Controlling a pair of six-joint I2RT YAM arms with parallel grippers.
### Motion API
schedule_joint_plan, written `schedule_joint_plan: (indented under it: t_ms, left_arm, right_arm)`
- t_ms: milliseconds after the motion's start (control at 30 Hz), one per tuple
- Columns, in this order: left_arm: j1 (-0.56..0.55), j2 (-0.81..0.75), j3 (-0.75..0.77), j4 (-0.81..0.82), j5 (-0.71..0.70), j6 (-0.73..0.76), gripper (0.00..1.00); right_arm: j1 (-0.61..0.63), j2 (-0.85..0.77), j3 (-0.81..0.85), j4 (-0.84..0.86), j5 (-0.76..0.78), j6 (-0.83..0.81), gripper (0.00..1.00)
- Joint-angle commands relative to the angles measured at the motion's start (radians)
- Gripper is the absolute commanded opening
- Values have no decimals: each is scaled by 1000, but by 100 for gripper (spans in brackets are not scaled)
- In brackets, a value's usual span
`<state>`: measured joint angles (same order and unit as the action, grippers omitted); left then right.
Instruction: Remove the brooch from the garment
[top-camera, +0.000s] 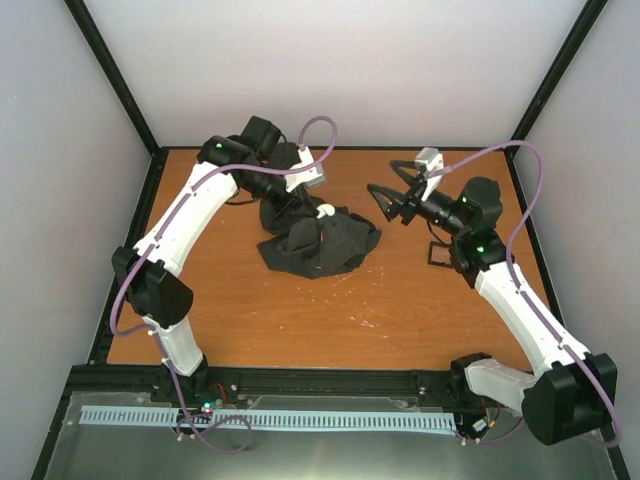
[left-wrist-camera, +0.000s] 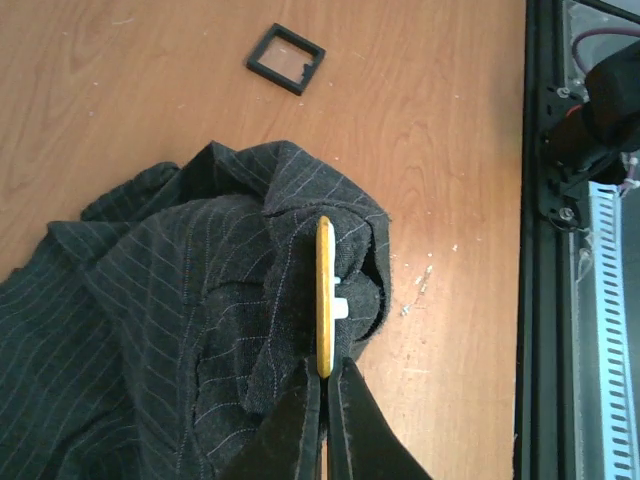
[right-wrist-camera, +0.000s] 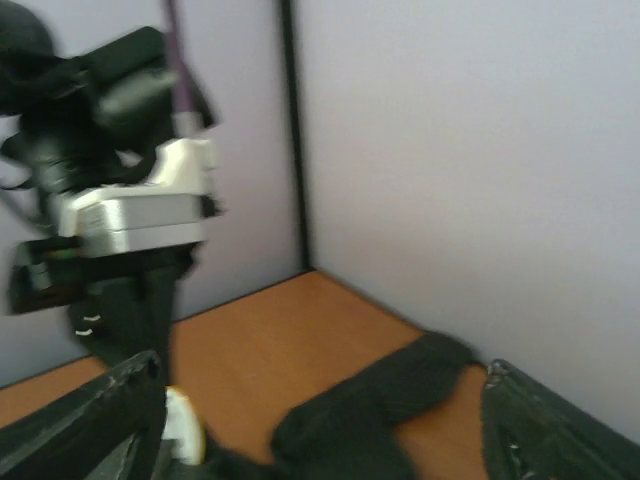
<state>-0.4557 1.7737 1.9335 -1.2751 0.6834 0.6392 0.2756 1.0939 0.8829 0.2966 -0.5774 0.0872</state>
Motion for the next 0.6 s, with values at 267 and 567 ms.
schedule_joint_plan:
  t_ms: [267, 567]
  left_arm:
    - [-19, -39, -72, -41, 31, 67, 1]
    - [-32, -50, -85, -41, -5, 105, 1]
  right_arm:
    - [102, 234, 255, -617, -416, -480, 53]
    - [169, 348, 354, -760, -400, -602, 50]
